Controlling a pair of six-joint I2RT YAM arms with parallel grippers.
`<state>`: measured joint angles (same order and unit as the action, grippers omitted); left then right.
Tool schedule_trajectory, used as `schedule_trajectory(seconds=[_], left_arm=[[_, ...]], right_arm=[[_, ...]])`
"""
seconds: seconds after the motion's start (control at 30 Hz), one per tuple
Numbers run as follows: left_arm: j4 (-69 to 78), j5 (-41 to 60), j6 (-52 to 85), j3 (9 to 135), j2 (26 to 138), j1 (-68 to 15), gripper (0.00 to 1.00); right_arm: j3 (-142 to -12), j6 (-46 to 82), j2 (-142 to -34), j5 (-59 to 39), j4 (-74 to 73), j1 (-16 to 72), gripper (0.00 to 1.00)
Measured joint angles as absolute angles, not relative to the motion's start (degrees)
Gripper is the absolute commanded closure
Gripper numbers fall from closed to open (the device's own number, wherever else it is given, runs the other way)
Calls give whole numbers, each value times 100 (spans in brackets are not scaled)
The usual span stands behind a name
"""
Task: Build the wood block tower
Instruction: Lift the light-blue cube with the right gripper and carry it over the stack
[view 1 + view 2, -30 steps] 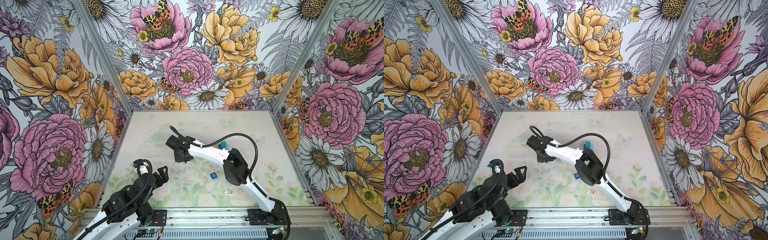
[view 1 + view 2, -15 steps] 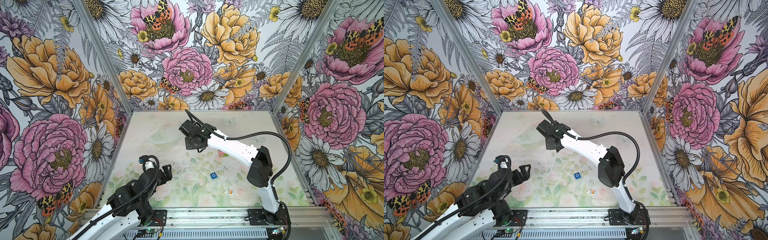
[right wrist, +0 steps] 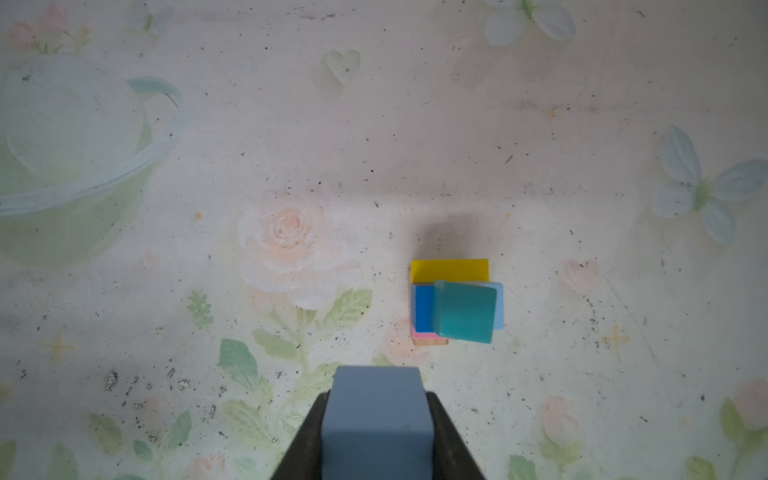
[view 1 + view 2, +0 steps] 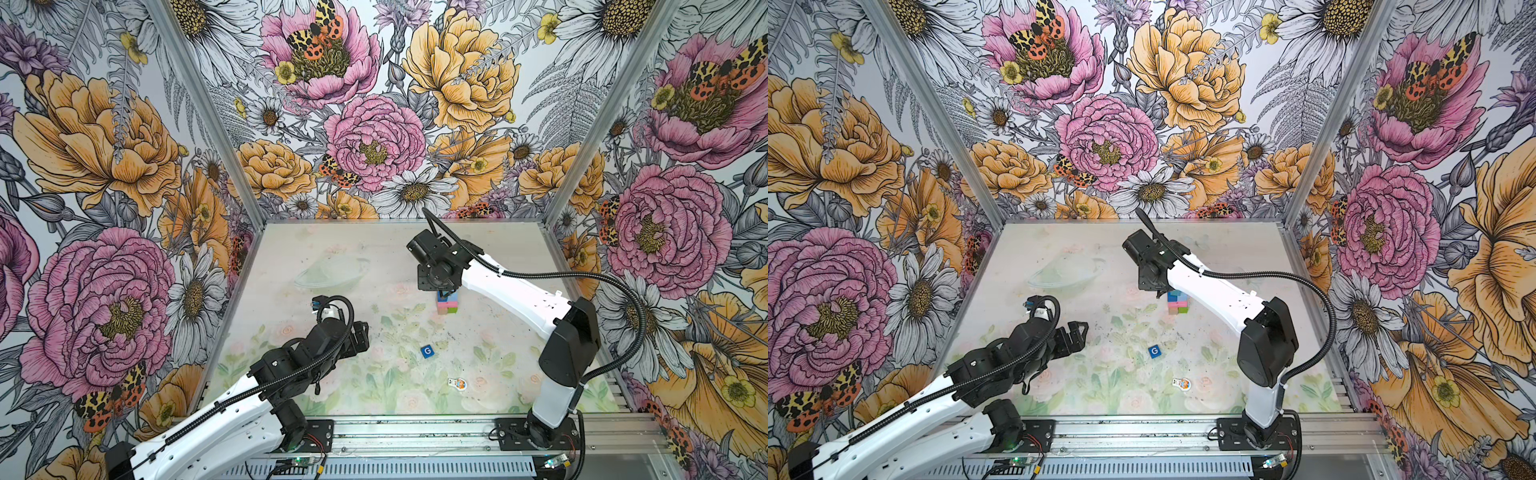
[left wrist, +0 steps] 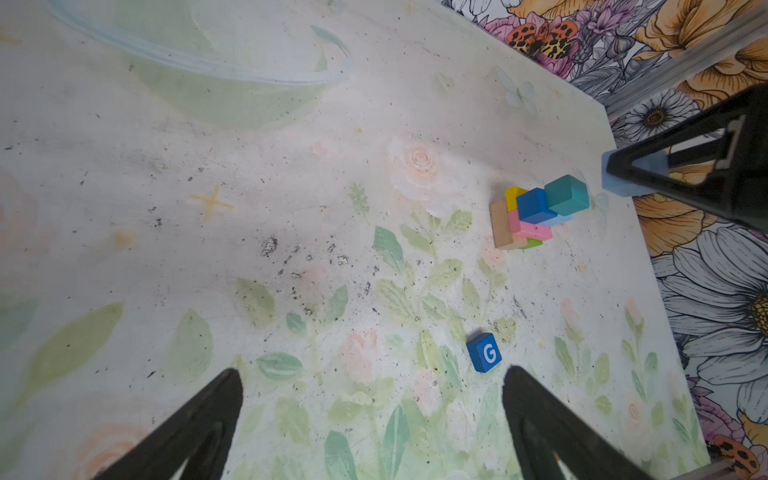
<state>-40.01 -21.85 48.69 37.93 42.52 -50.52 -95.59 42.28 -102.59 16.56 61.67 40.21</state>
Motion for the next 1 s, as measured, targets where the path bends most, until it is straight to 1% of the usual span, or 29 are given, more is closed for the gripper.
schedule_trajectory(seconds=[0.17, 0.47, 1.0], left_arm=[[-3684, -2167, 4775, 3994, 4727, -5183, 1], [-3374, -2147, 4600, 4359, 5223, -5192, 1], [-3186, -2045, 4397, 4469, 5566, -5190, 1]], right_arm=[[-9301, 4187, -10082, 1653, 6075, 3717, 73], [-9113, 4099, -10060, 1625, 5946, 3522, 73], [-8980, 4082, -10064, 1402, 5758, 3420, 73]])
